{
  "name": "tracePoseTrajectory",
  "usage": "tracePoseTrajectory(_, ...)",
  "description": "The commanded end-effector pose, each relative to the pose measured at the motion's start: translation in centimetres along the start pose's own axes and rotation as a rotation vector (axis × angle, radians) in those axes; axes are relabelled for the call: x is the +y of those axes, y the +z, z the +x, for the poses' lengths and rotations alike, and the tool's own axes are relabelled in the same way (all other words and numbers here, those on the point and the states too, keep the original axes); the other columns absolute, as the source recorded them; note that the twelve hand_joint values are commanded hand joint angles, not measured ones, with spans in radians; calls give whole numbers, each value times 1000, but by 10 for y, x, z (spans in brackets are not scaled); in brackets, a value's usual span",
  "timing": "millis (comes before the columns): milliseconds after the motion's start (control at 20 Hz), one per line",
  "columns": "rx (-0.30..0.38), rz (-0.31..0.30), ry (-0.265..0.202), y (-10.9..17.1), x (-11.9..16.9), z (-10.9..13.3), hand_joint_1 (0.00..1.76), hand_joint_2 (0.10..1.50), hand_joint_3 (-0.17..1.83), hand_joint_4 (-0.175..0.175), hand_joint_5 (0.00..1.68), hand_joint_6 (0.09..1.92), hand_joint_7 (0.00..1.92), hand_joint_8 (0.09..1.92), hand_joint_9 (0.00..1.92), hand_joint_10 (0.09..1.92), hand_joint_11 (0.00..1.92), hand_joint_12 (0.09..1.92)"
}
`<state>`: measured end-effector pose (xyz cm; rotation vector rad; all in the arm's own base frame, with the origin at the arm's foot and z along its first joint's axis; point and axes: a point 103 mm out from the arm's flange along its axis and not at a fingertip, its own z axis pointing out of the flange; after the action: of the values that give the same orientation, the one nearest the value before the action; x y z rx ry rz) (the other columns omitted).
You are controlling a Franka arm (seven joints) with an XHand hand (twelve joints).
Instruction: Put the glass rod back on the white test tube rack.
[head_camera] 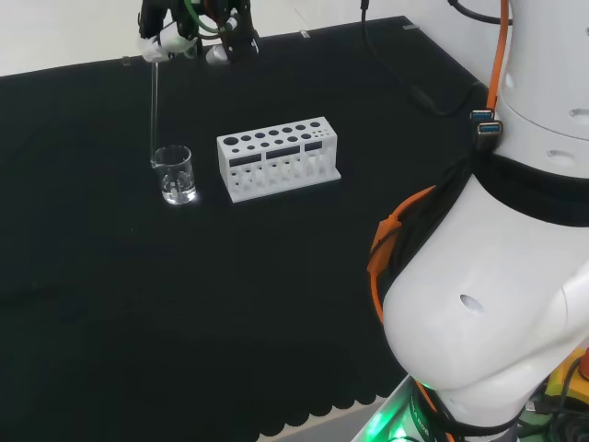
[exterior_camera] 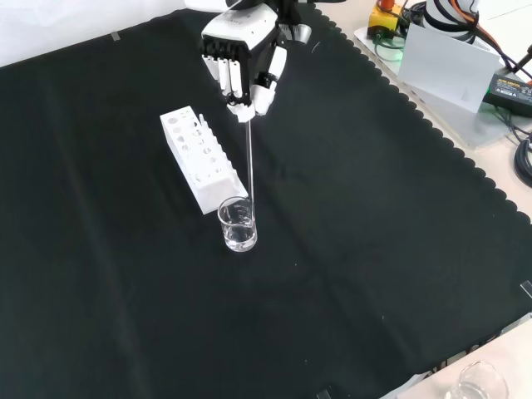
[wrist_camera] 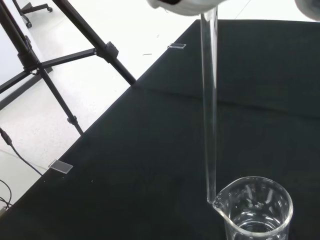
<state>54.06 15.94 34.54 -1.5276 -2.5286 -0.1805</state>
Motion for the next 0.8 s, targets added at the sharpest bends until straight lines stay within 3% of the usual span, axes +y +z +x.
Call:
tracePoseTrajectory(50, -10, -1, 9, -7, -3, -3, 1325, 1041, -175, -175, 1452, 87, 1382, 592, 1844, 285, 1735, 372)
tracePoseTrajectory(800, -49, -65, 110, -51, -29, -57, 1325, 1040, -175, -175, 1453, 87, 1383, 590, 1844, 283, 1734, 375)
